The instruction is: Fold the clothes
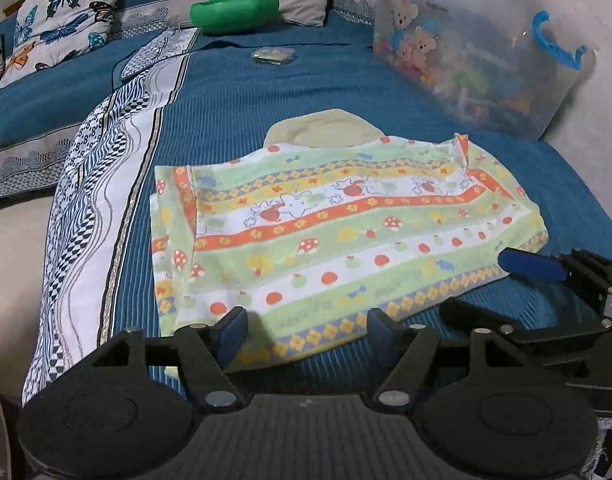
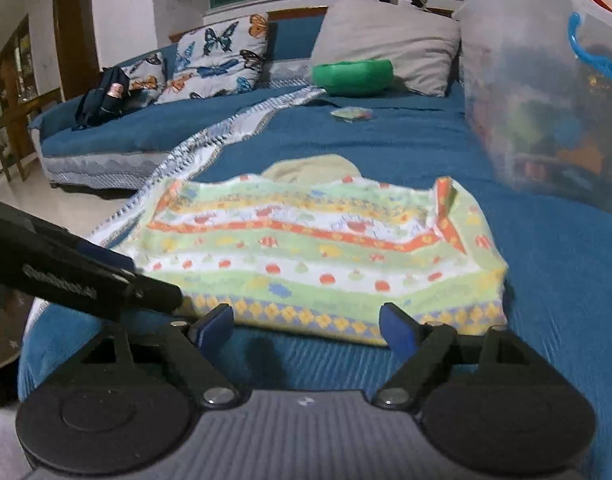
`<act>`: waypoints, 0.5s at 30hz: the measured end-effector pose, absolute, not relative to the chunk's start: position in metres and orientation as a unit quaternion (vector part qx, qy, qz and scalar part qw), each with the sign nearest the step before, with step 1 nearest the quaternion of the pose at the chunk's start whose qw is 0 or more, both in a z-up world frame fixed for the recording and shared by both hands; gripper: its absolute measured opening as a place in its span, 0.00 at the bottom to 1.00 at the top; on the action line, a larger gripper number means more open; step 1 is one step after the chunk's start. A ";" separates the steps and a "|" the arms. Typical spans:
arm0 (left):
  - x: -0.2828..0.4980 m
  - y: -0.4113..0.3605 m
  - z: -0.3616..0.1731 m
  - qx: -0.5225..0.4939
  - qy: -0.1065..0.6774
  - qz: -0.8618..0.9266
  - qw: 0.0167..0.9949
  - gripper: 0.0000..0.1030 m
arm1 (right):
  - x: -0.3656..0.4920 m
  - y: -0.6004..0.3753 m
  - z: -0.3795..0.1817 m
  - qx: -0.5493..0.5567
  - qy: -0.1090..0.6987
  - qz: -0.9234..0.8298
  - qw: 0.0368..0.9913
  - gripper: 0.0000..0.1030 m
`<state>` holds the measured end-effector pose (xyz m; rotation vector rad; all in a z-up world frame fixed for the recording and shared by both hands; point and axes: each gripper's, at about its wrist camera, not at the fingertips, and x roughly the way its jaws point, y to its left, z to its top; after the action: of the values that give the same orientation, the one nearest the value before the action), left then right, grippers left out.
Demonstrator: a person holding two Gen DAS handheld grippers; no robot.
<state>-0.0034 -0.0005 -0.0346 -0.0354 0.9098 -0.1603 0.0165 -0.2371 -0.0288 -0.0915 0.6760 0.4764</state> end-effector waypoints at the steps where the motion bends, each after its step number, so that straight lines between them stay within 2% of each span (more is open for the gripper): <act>1: -0.005 0.000 -0.034 -0.017 0.439 -0.076 0.895 0.75 | 0.014 -0.238 -0.030 -0.044 0.328 0.228 0.916 0.86; 2: -0.007 0.000 -0.034 -0.016 0.439 -0.073 0.895 0.78 | 0.012 -0.239 -0.030 -0.042 0.326 0.226 0.917 0.88; 4: -0.010 0.000 -0.034 -0.013 0.440 -0.067 0.895 0.86 | 0.009 -0.240 -0.030 -0.036 0.323 0.222 0.919 1.00; 9: -0.016 0.002 -0.037 -0.010 0.446 -0.057 0.893 0.95 | 0.010 -0.243 -0.038 -0.020 0.346 0.219 0.912 1.00; 15: -0.022 0.008 -0.041 -0.010 0.459 -0.046 0.887 1.00 | 0.007 -0.235 -0.043 -0.046 0.349 0.213 0.911 1.00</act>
<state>-0.0220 0.0077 -0.0411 -0.0209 0.9546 -0.0959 0.0071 -0.2355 -0.0433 -0.0953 0.7197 0.4384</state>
